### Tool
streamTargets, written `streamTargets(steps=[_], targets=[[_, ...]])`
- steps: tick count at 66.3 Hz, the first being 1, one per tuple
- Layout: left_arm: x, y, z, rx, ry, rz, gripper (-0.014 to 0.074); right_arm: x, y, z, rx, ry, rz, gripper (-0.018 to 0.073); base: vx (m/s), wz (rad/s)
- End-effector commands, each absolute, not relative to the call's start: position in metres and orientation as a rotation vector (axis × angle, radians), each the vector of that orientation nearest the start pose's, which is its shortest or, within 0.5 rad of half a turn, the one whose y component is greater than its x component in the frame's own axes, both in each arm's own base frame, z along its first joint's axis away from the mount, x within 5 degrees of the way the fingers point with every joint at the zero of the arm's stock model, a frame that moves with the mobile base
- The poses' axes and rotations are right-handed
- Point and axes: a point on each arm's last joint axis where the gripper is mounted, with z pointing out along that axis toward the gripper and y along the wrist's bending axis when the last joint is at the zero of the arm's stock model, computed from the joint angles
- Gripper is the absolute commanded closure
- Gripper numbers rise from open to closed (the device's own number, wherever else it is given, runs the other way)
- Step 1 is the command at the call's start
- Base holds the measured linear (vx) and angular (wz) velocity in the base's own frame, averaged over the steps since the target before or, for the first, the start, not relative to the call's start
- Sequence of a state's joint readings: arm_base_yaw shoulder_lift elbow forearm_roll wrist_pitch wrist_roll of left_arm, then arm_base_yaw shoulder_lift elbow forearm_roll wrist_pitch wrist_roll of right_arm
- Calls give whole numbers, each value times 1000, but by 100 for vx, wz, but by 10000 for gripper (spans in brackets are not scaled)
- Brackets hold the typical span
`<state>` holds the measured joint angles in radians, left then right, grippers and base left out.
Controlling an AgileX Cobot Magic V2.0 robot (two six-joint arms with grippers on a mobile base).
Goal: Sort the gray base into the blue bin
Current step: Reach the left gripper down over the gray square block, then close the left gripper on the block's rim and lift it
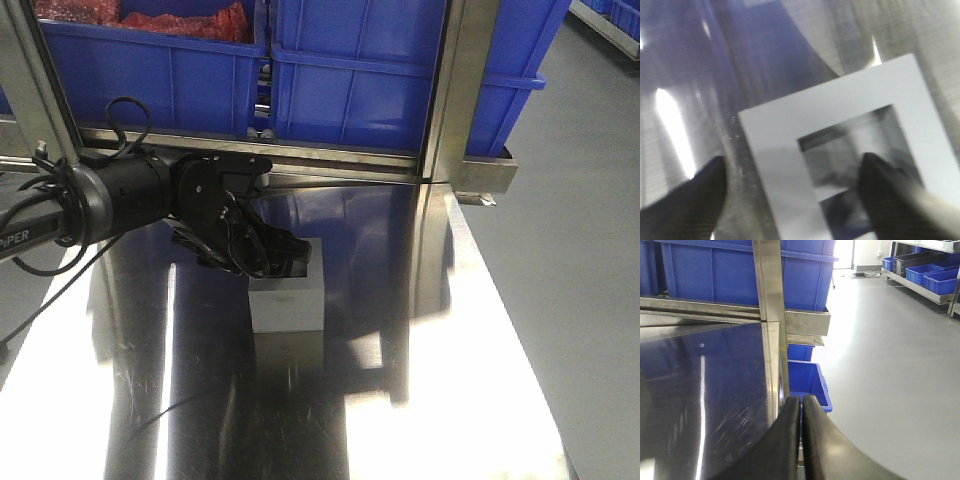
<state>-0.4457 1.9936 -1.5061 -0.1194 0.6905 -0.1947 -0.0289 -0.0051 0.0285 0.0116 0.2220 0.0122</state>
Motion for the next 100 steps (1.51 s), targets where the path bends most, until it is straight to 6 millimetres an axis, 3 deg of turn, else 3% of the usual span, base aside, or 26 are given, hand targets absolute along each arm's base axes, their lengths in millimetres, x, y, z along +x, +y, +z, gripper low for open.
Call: streamTargets(steps=[1,22,35,50,66,89,100], targets=[[386,-191,224,244,2672,-336,227,58,-2,189,32,1676,-18,564,0,0],[386,-191,218,247,2697,-328,595,58,-2,189,32,1676,-18,564,0,0],[385,-191,226,291,2666,-326,604,58,-2,189,32,1676,-18,564,0,0],[371,-192,287,309,2409,-379,604,58,-2,189,32,1676,-18,564,0,0],[317,-178,338,293,2080,-480,604,58,-2,189,32,1676,-18,564,0,0],[217,-121,363,252,1834,-533,604,58,-2,189,32,1676,-18,564,0,0],[174,-97,365,238,1735,-555,604,58,-2,189,32,1676,-18,564,0,0]])
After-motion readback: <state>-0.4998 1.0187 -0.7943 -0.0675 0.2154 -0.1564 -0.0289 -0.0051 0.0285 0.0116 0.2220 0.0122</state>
